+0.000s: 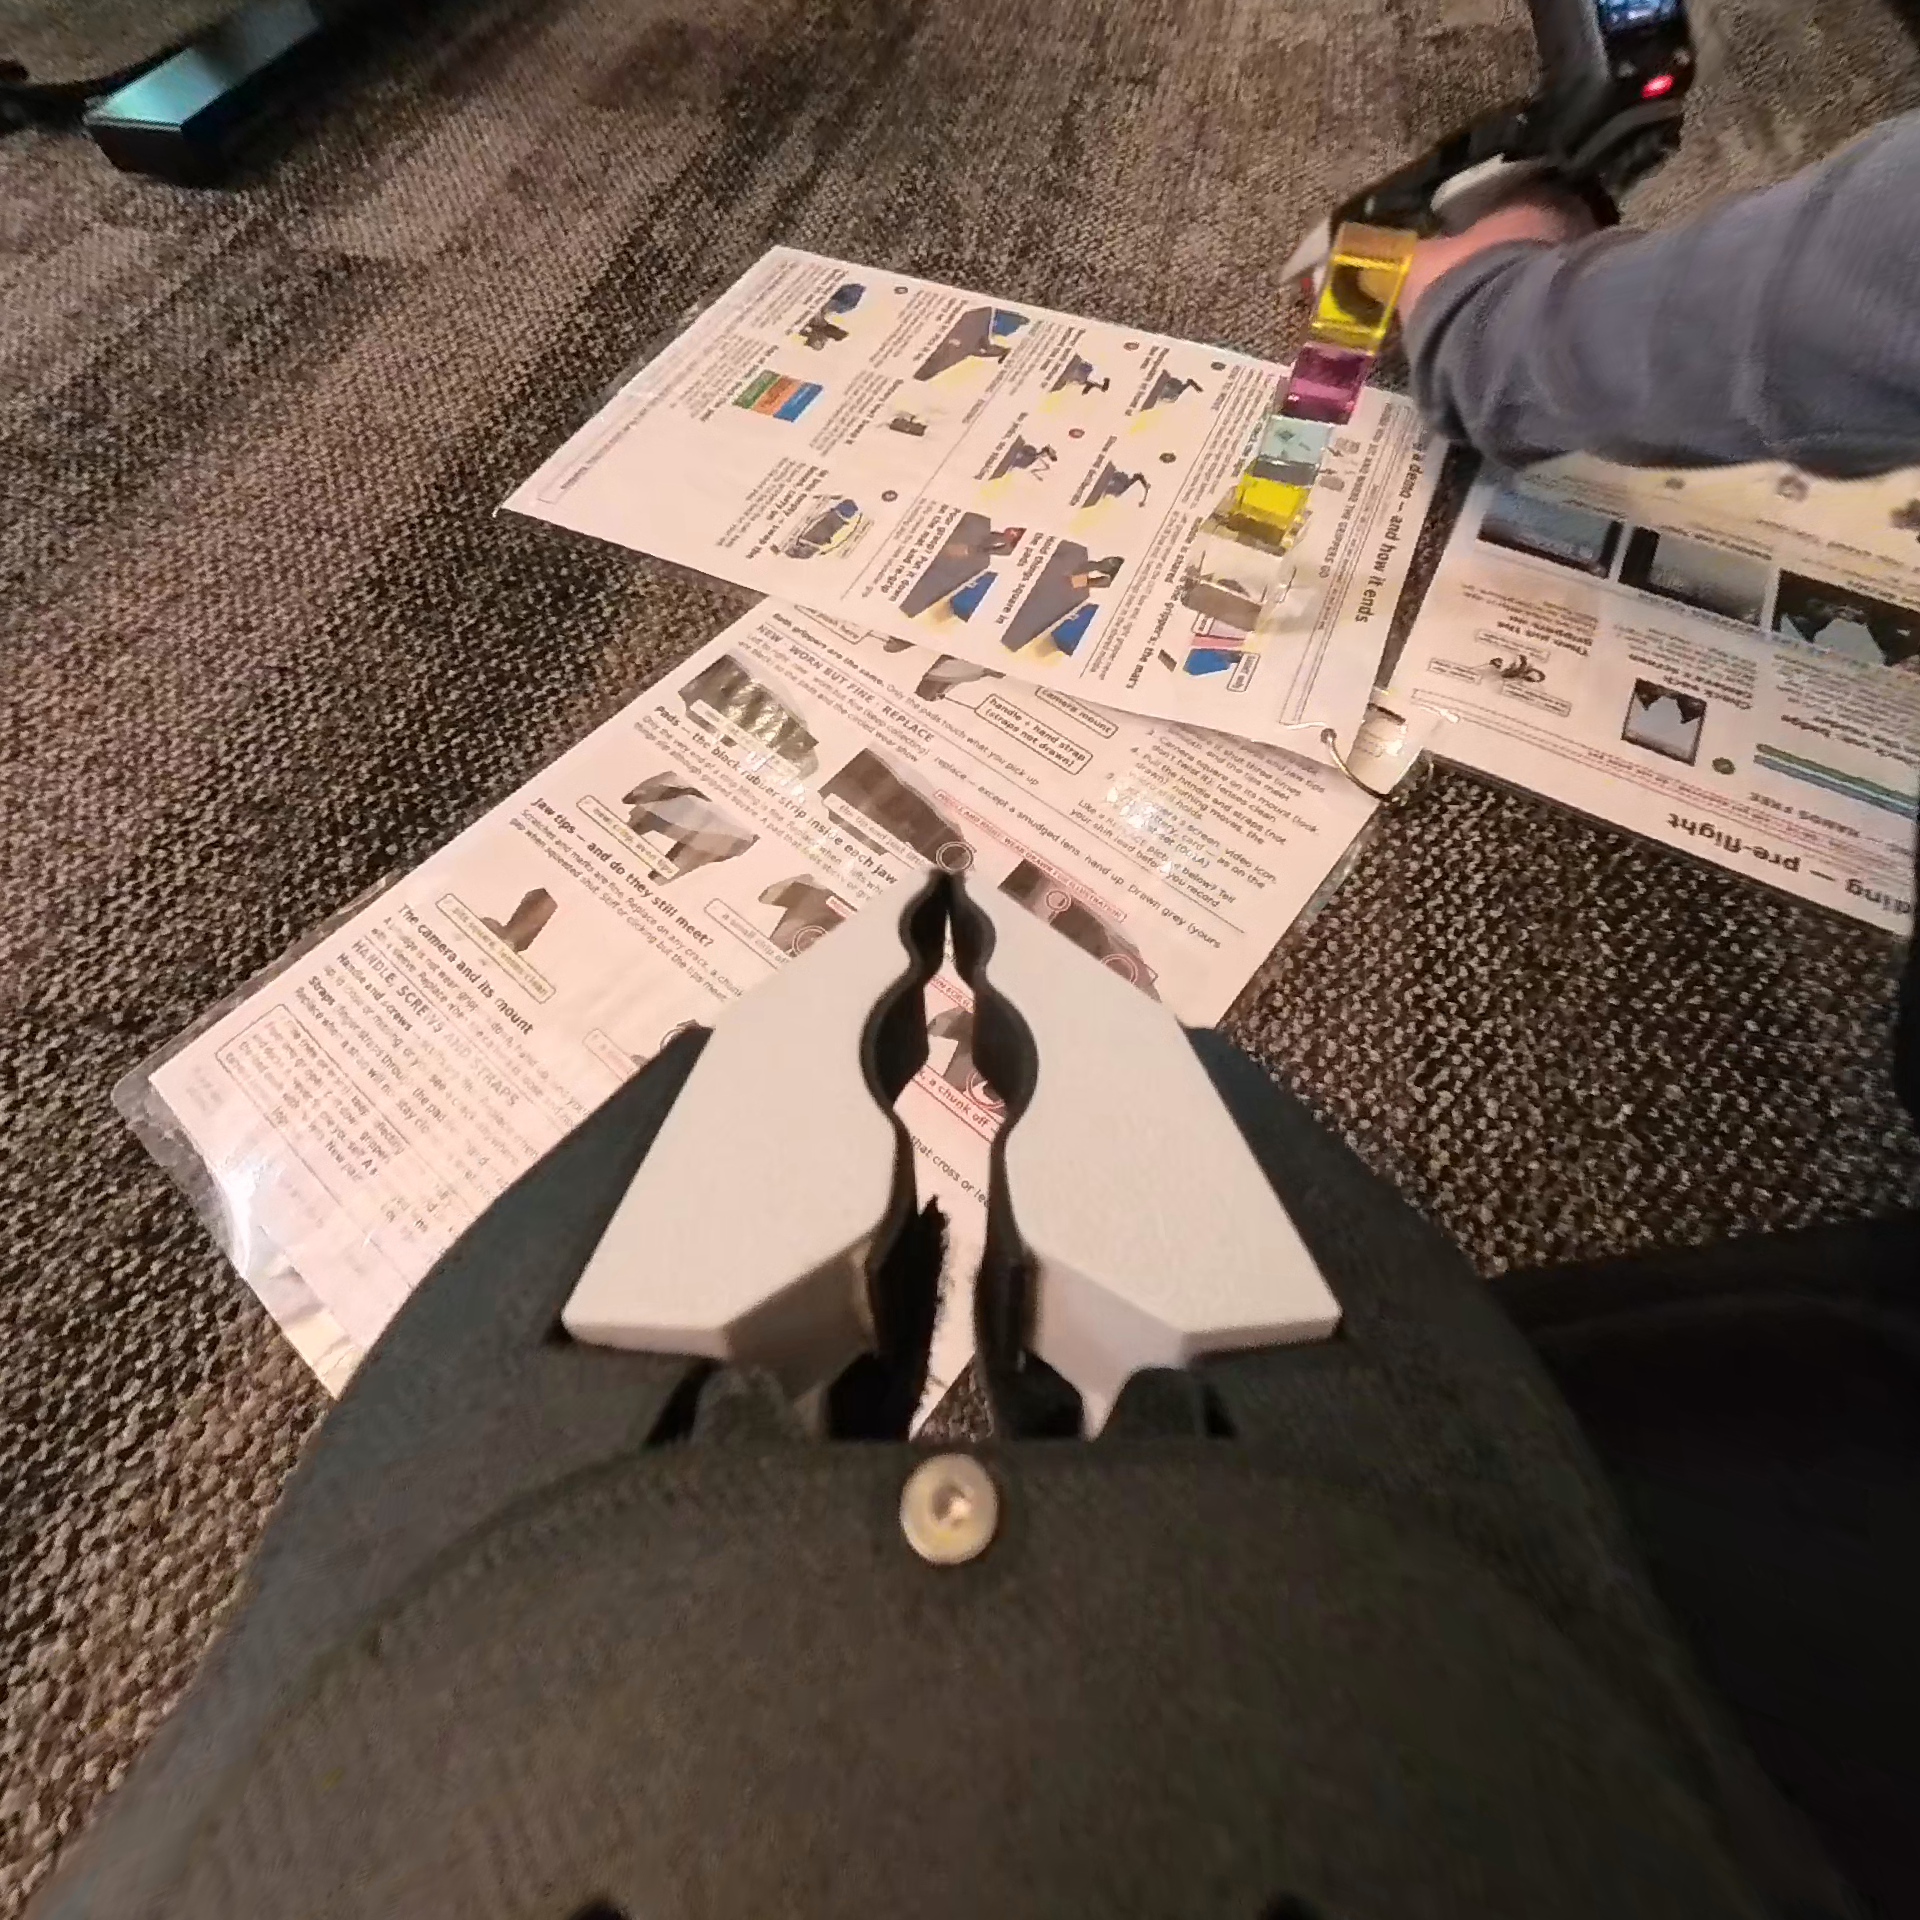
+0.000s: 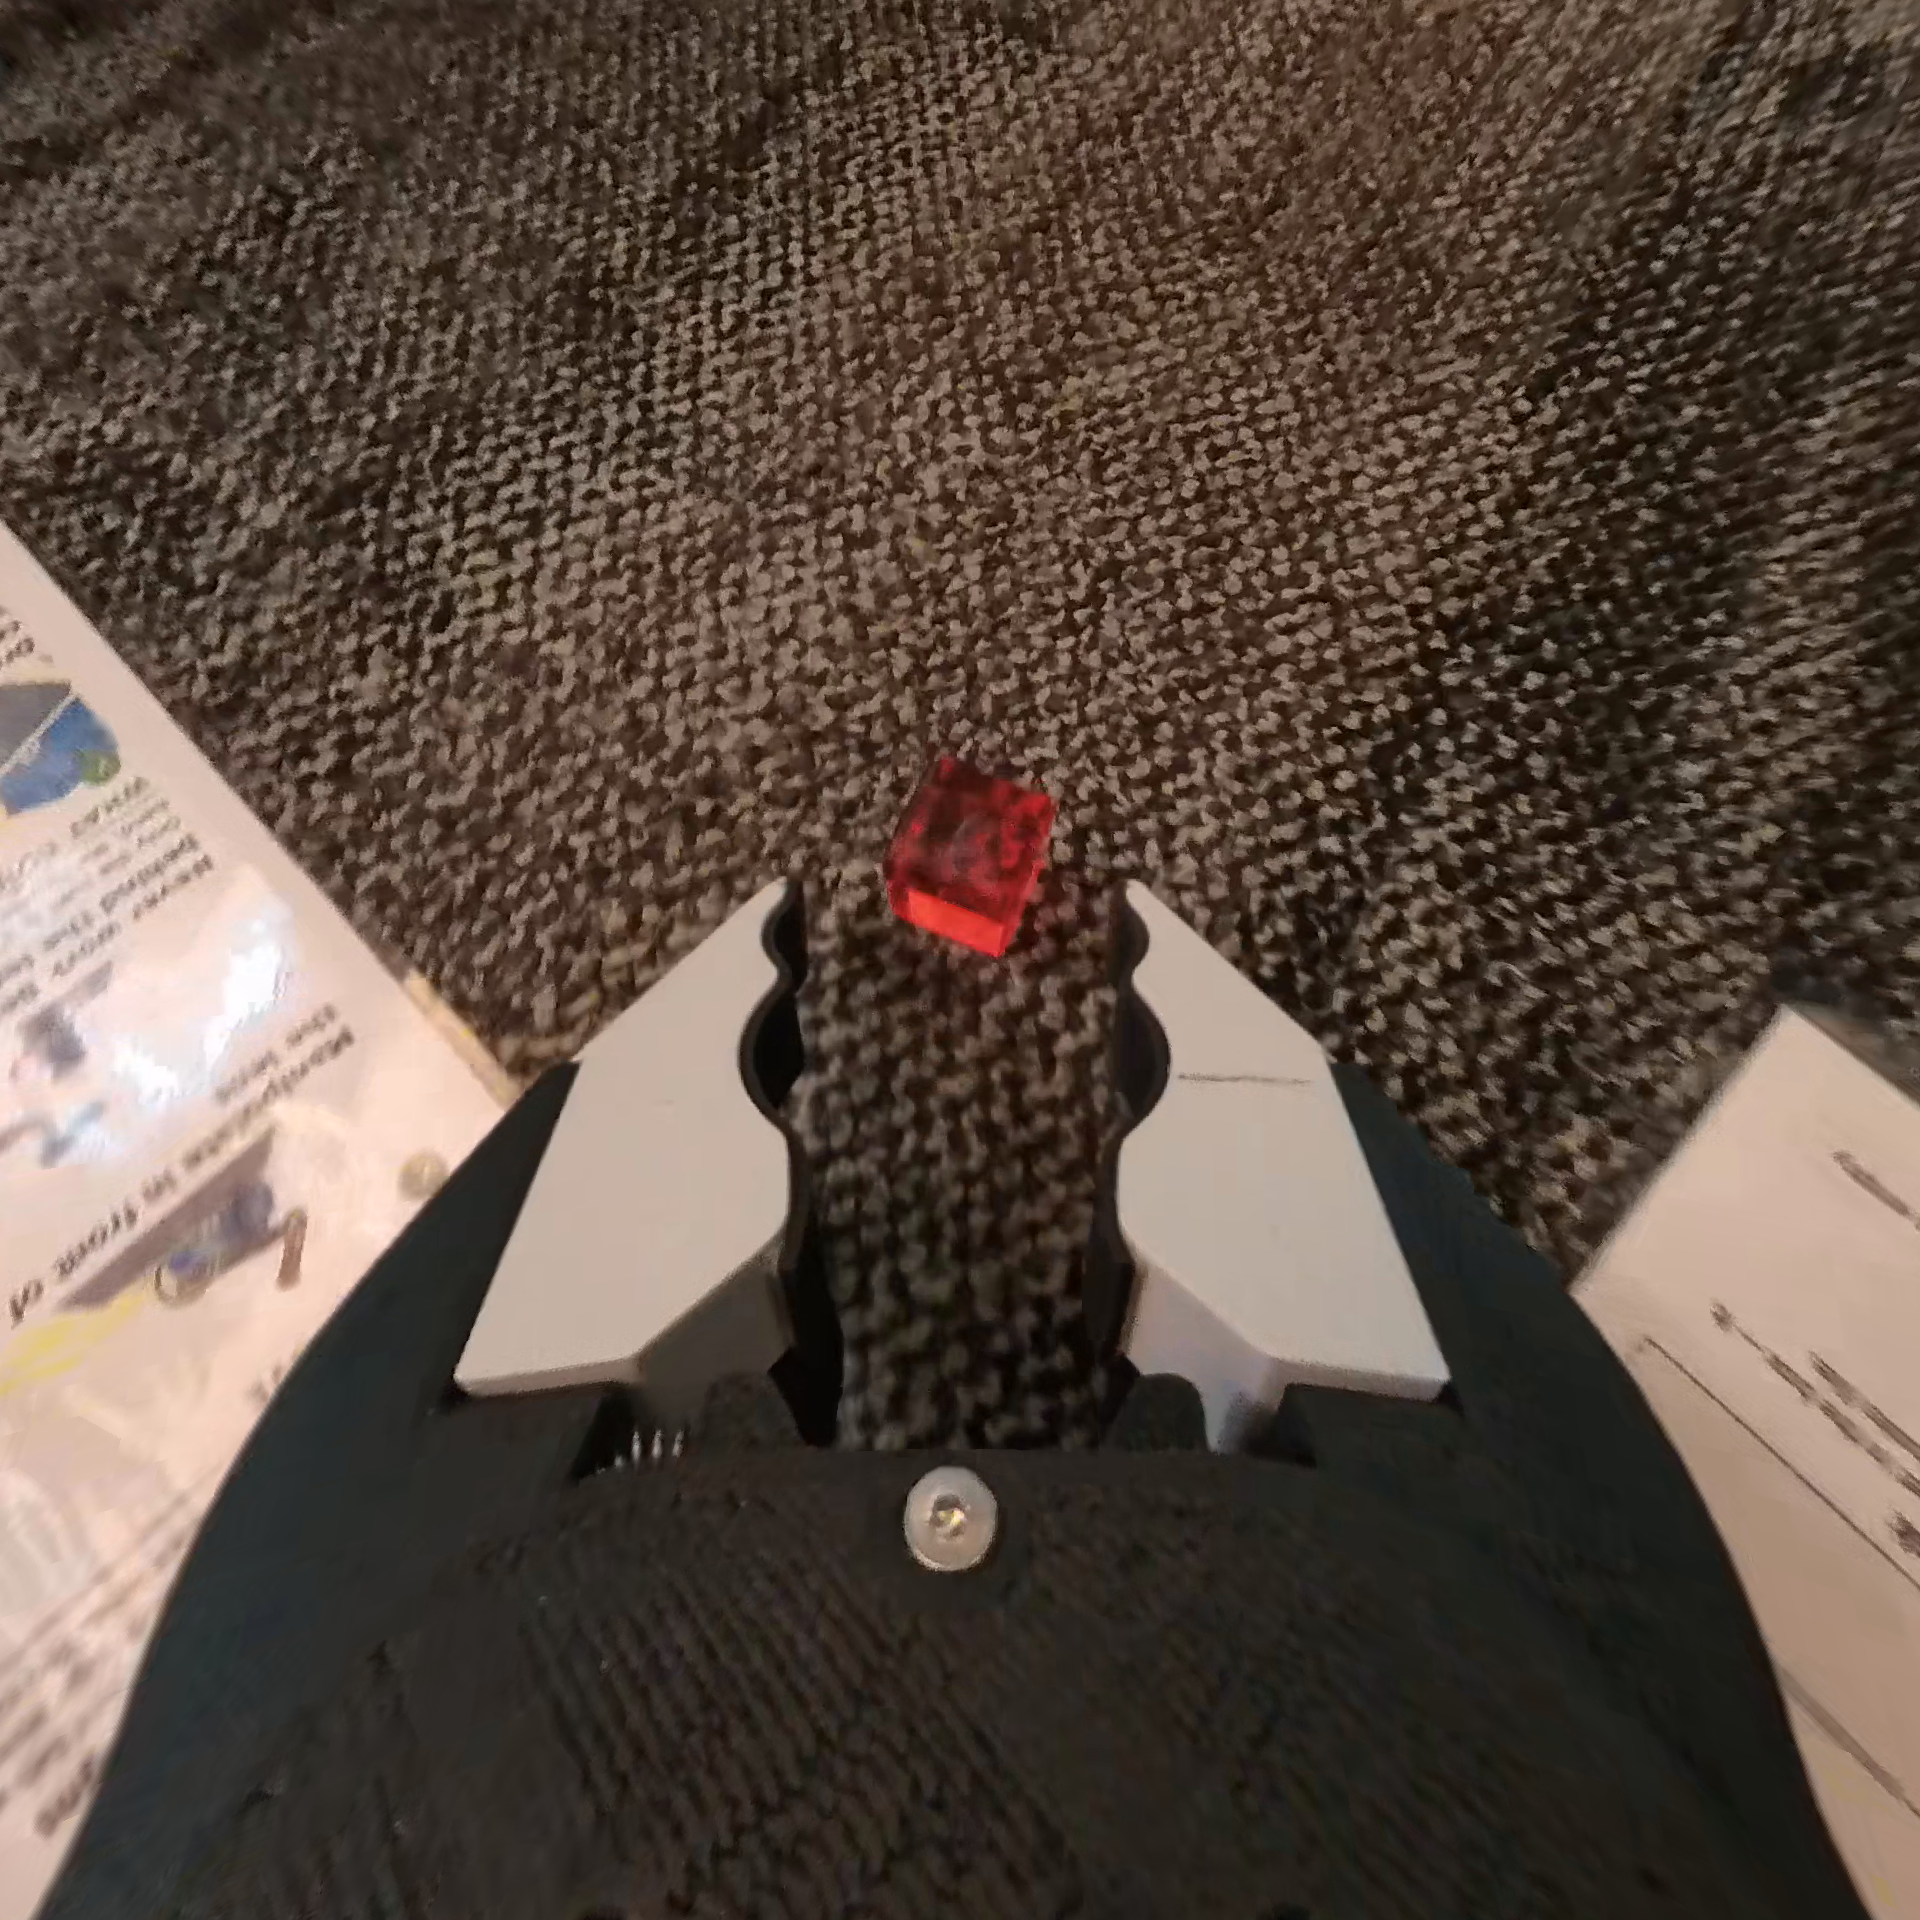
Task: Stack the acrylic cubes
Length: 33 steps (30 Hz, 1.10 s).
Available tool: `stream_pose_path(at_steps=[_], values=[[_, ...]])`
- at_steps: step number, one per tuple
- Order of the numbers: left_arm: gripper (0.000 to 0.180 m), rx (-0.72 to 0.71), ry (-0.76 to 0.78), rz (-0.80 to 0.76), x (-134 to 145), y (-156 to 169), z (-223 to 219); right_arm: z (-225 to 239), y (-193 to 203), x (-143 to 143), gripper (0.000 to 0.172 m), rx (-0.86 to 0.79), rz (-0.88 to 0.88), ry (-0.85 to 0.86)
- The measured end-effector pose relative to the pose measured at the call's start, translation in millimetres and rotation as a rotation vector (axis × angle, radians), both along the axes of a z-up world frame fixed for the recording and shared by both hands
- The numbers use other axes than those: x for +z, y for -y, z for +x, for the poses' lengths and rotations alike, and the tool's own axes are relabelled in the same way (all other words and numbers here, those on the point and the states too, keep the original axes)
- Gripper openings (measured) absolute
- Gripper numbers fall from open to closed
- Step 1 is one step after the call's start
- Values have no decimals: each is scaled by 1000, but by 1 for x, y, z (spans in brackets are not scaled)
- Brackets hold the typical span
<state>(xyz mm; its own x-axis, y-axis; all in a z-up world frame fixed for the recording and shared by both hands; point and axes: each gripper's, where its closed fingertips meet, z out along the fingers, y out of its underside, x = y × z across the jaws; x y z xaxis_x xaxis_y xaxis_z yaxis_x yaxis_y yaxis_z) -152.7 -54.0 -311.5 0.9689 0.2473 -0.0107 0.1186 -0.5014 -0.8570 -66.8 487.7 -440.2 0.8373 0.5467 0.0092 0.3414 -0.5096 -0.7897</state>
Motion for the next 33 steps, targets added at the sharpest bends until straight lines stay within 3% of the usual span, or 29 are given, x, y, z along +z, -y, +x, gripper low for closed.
stream_pose_path(at_steps=[5,7,12,28,33], values=[[0,-15,-6,-14,-4,-2,1,2,-20,-9,49,-32,-35,69],[0,-8,-2,-9,-3,-2,0,1,-20,-8,27,-13,-68,80],[0,8,-10,24,4,0,-3,0,-7,16,26,47,-51,58],[0,35,-41,135,35,15,4,-2,173,160,26,396,-13,-357],[0,52,-33,159,41,18,3,-4,224,185,26,591,19,-366]])
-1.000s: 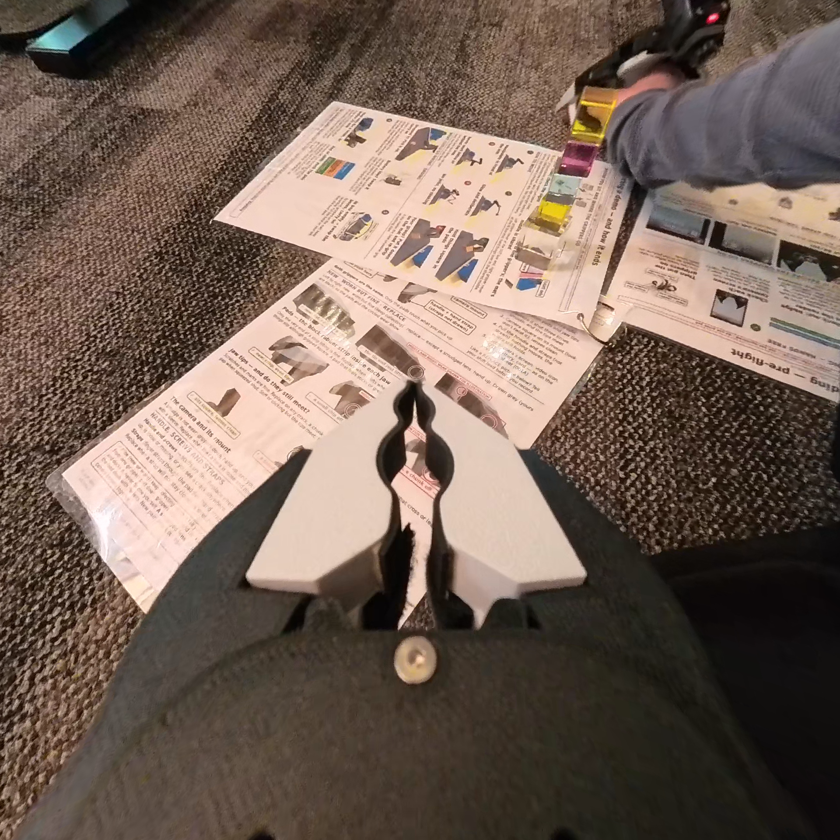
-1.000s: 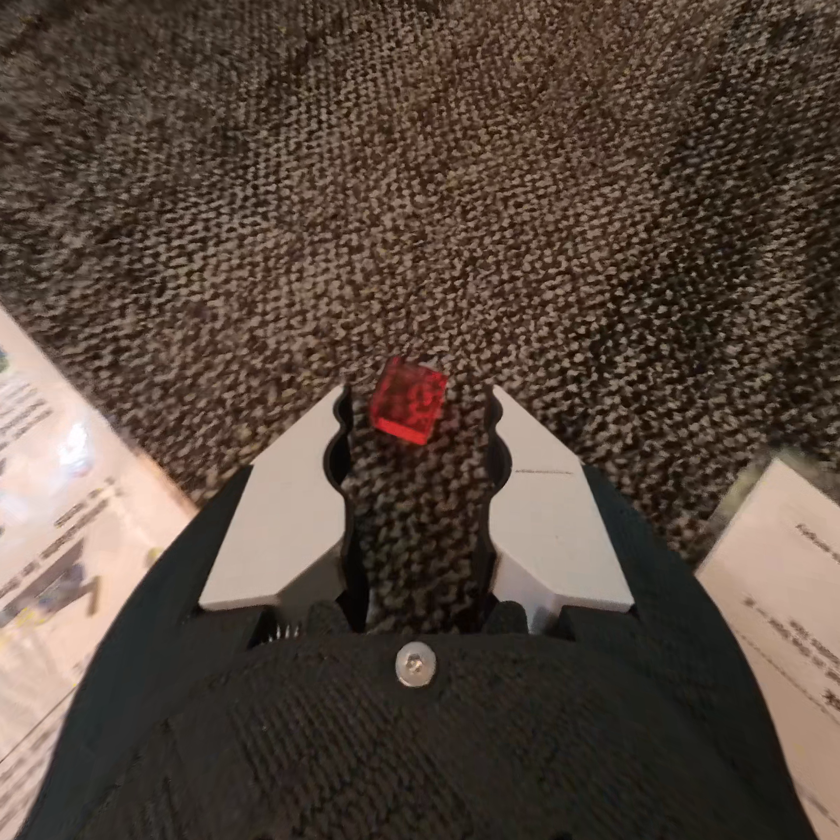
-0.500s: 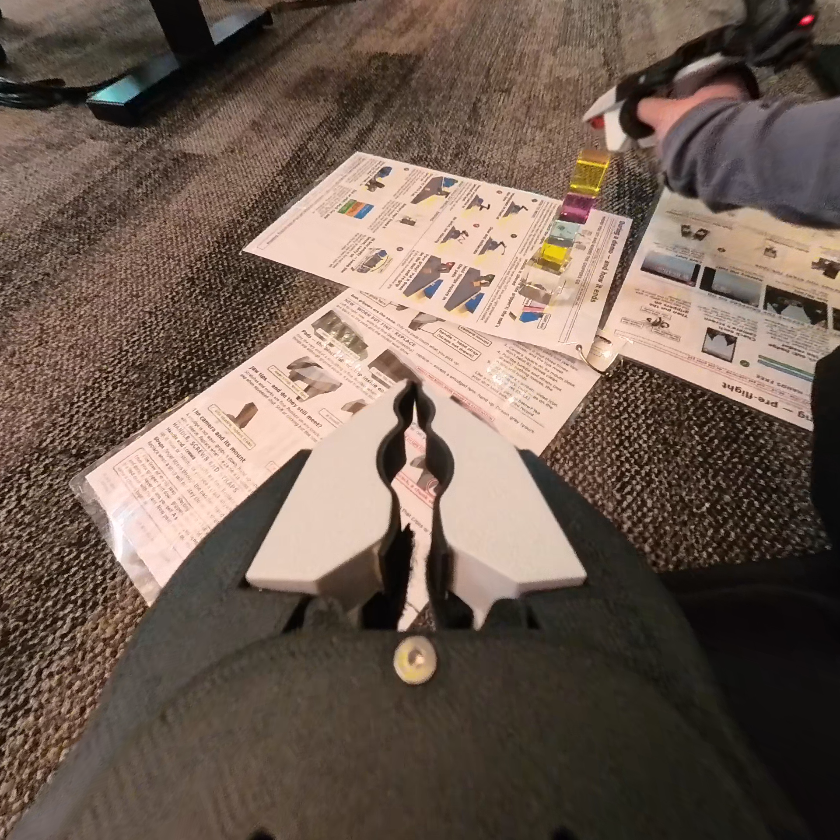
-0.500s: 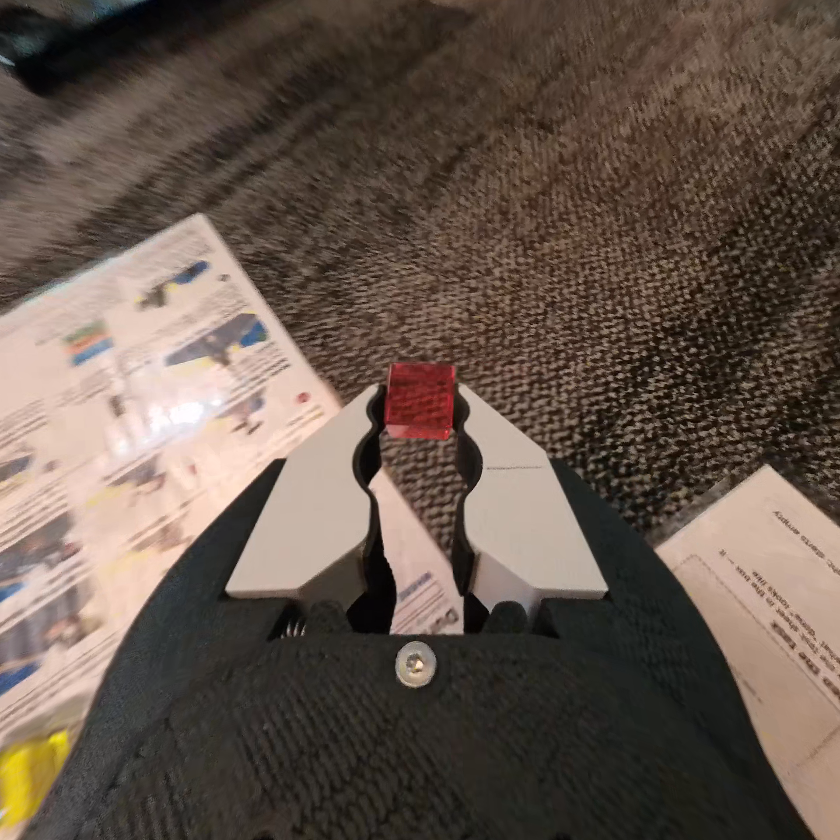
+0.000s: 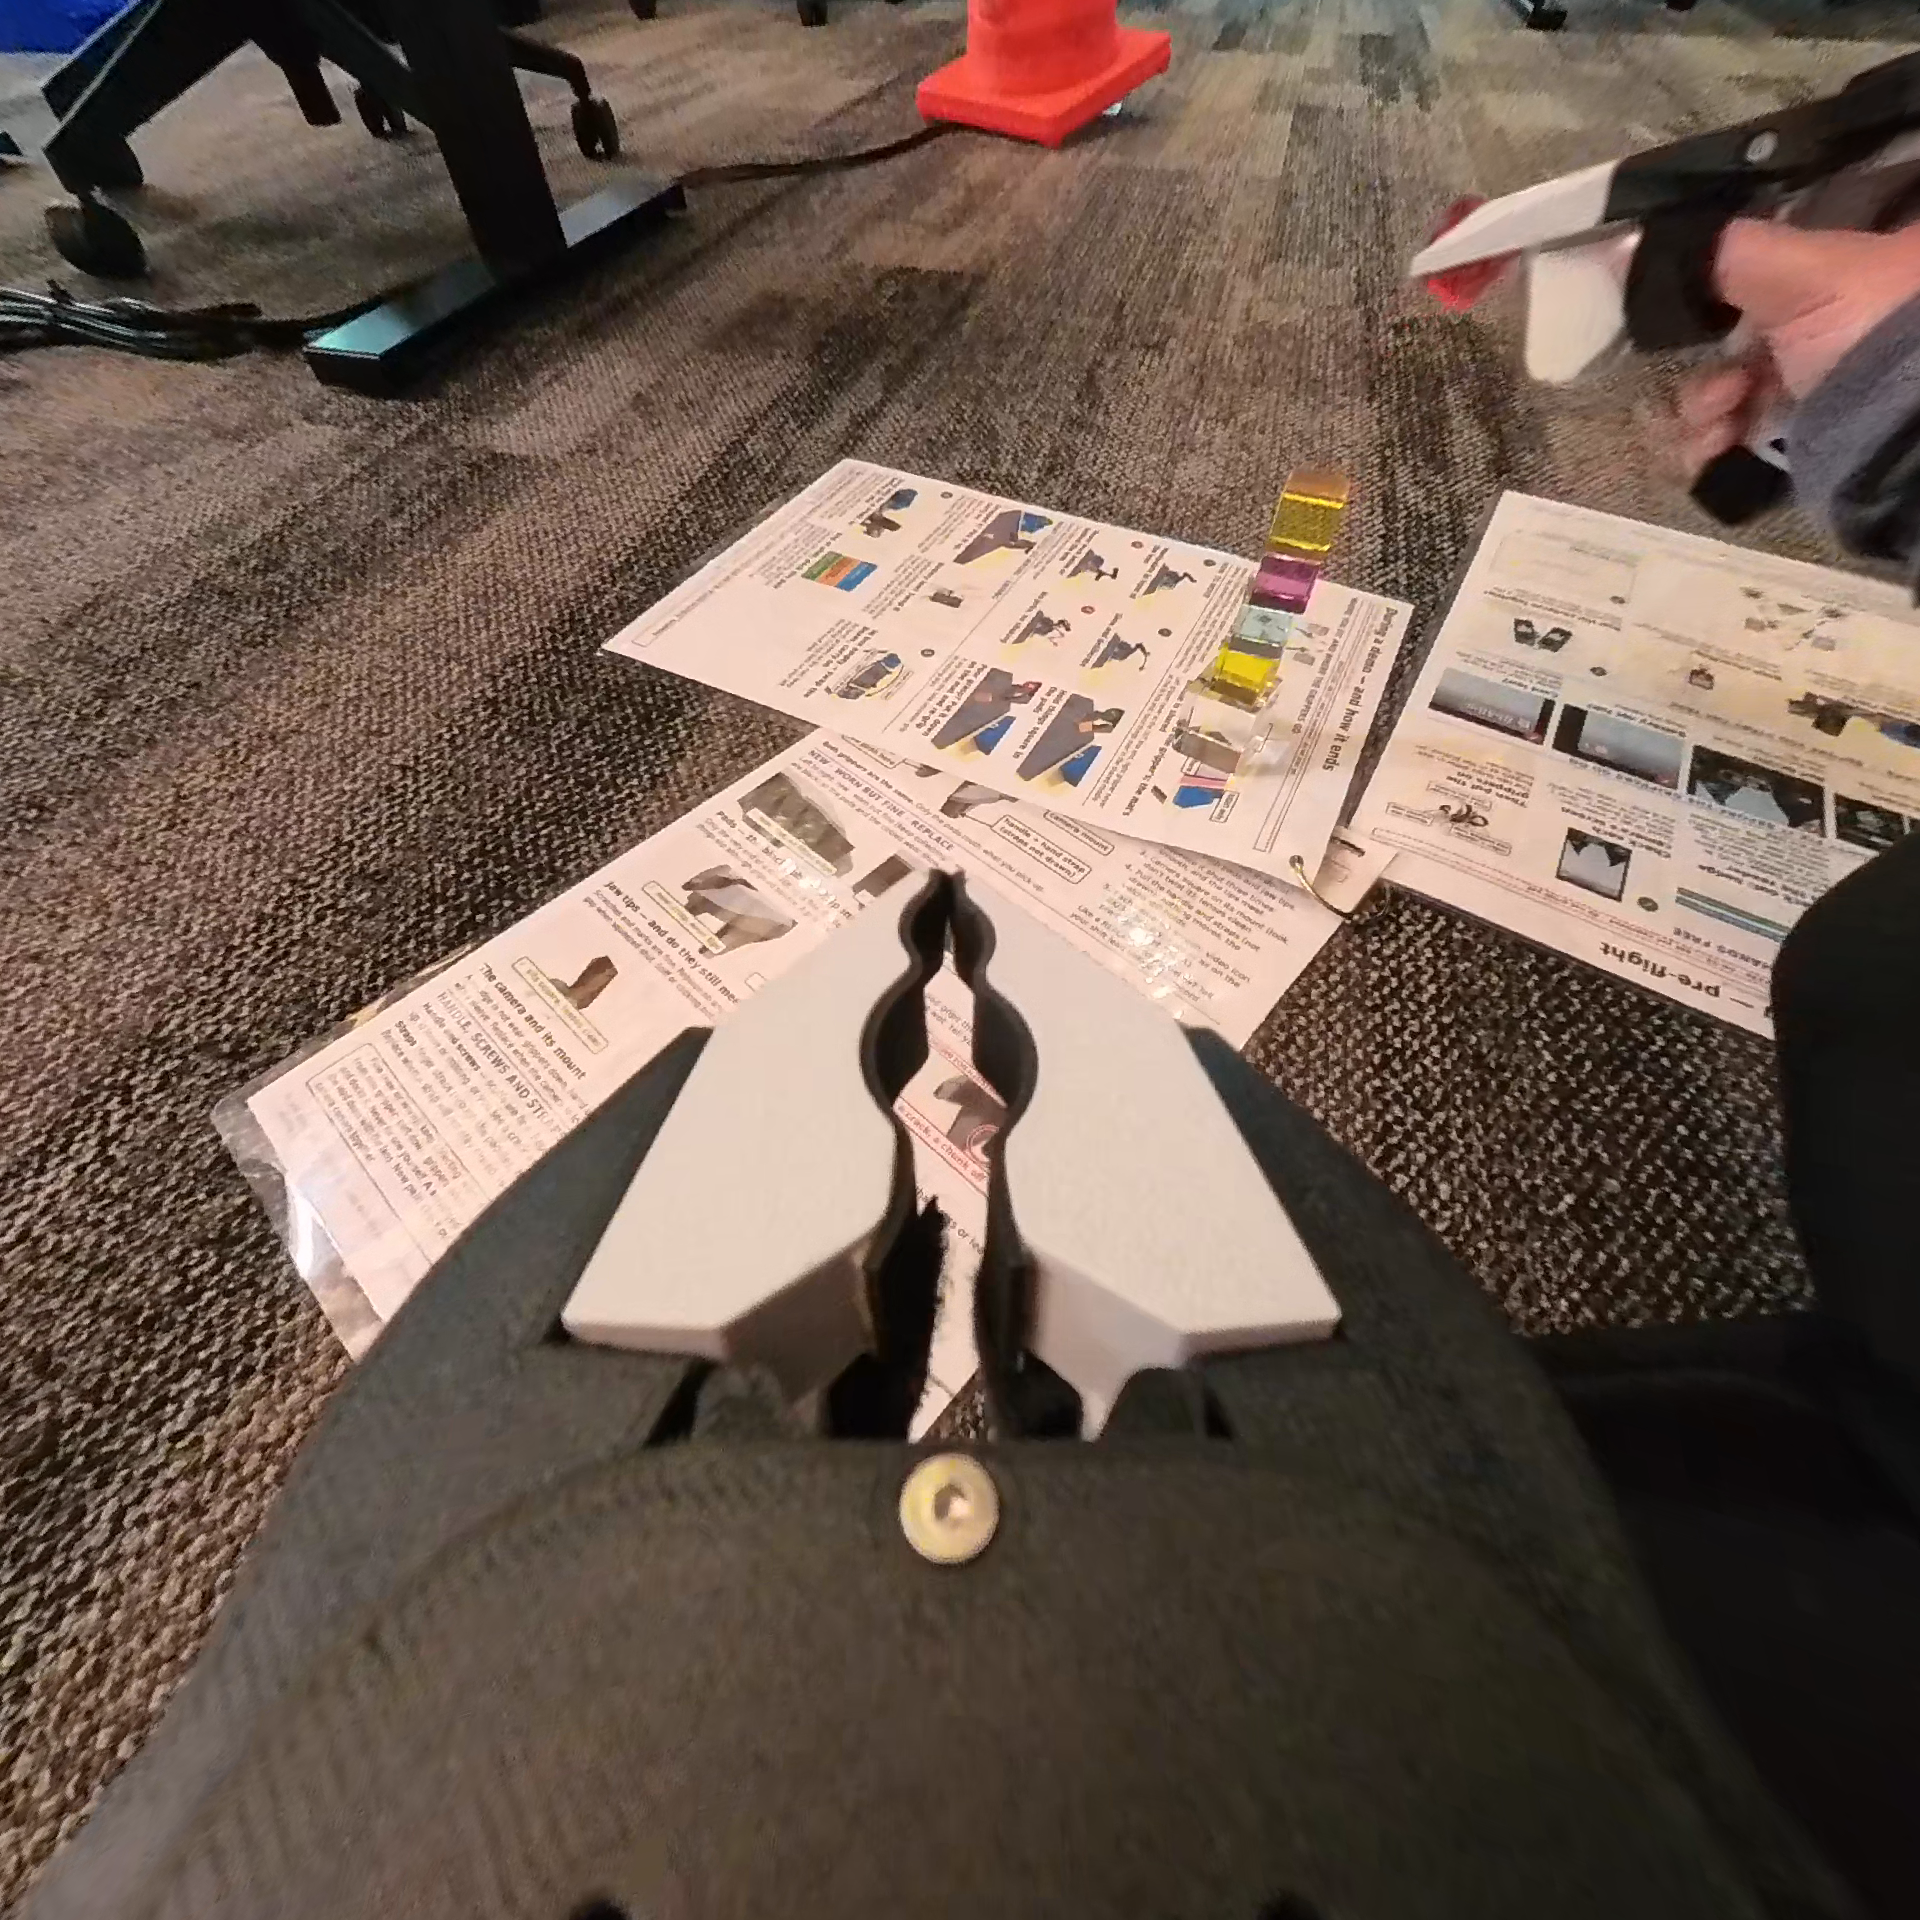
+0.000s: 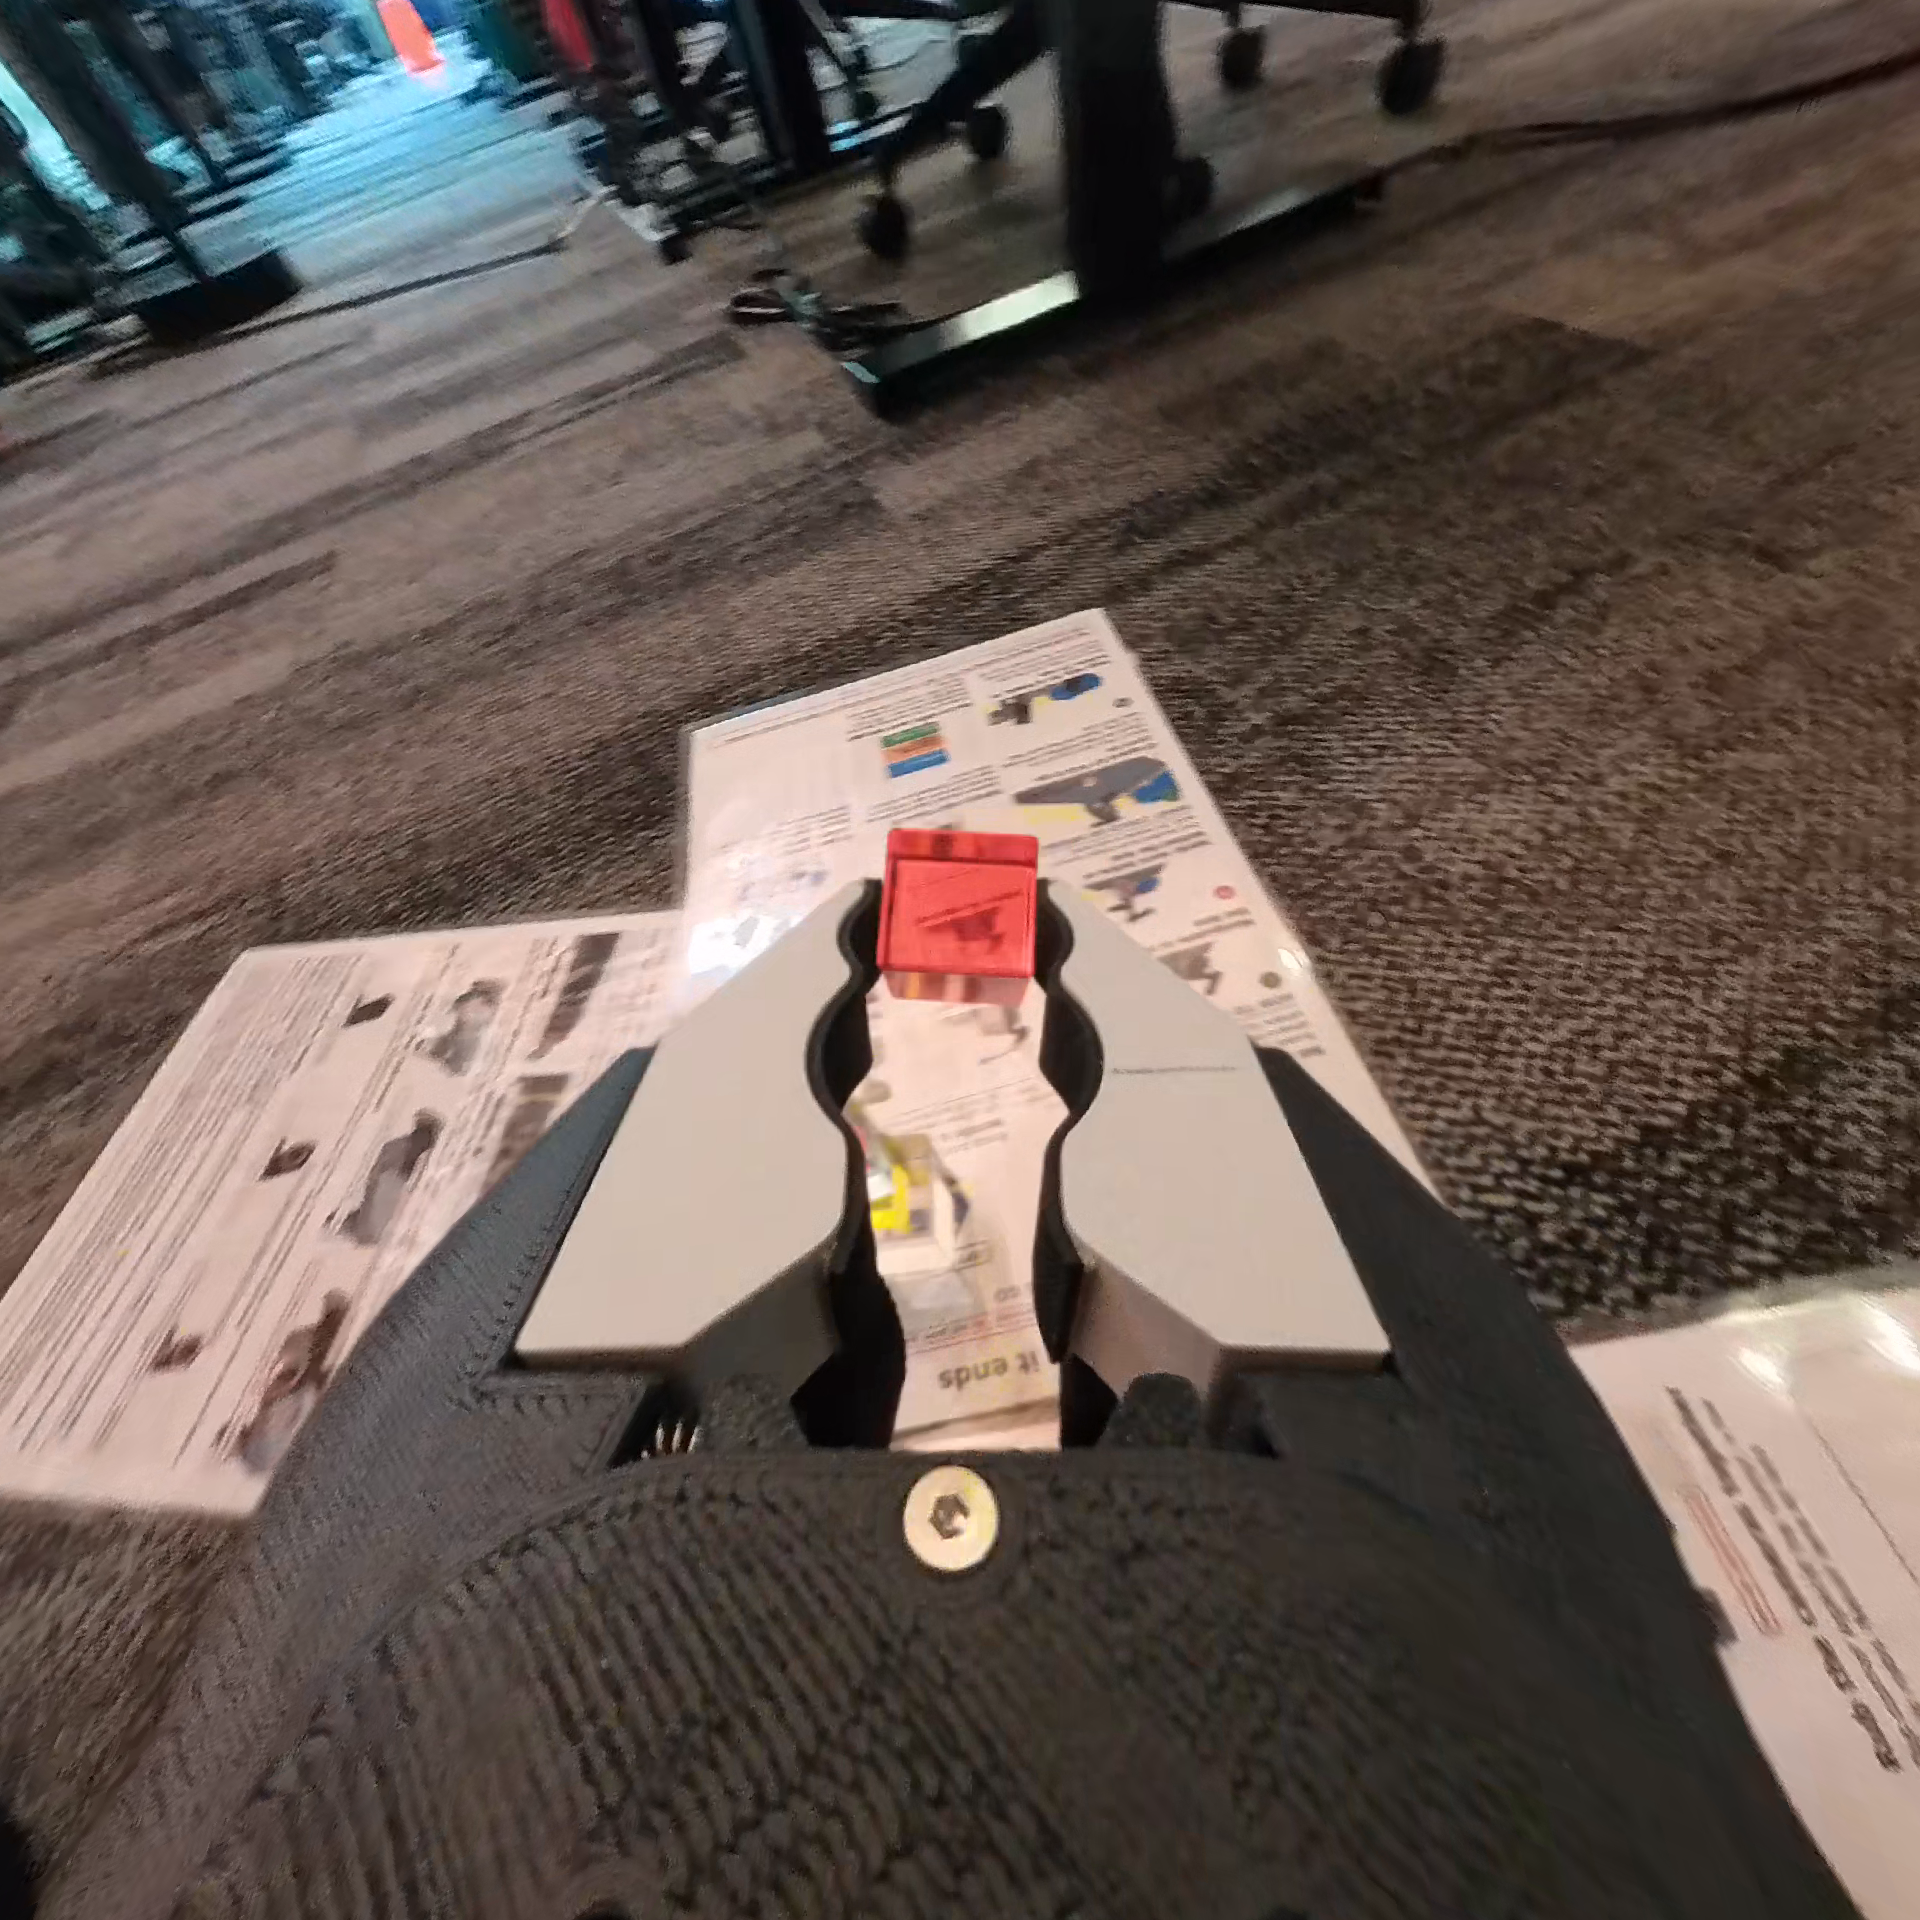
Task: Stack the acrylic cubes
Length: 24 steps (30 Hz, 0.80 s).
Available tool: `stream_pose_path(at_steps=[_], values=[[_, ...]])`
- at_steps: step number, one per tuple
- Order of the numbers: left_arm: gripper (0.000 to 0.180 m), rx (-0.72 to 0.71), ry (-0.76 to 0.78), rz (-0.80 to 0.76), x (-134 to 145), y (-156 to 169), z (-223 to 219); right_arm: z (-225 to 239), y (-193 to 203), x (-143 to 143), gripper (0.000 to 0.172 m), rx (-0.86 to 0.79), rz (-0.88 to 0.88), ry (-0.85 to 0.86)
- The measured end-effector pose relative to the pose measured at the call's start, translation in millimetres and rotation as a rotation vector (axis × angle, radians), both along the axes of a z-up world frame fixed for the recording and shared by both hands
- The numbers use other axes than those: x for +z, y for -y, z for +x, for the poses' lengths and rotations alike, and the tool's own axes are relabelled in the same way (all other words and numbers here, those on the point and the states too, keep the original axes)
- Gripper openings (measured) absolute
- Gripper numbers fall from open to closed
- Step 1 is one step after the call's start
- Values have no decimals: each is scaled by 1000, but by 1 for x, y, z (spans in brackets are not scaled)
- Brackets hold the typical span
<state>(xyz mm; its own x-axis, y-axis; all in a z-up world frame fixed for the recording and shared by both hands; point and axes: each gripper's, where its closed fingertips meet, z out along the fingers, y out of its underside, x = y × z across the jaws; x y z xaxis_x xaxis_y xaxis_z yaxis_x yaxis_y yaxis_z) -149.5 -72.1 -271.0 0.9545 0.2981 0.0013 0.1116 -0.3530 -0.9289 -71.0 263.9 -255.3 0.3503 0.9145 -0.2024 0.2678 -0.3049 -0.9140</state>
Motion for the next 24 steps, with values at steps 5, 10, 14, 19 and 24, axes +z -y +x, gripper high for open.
stream_pose_path(at_steps=[5,10,14,19,24], values=[[0,0,-4,0,1,0,1,-6,45,2,26,241,-84,-45],[0,-6,-16,-16,-1,-1,2,-9,54,-8,26,296,-100,12],[0,-4,-14,-17,-2,-1,2,-17,60,-17,26,312,-46,103],[0,-10,-16,-31,-4,-2,2,-23,56,-39,26,291,29,252],[0,-8,-15,-37,-6,-3,2,-27,59,-45,26,304,18,267]])
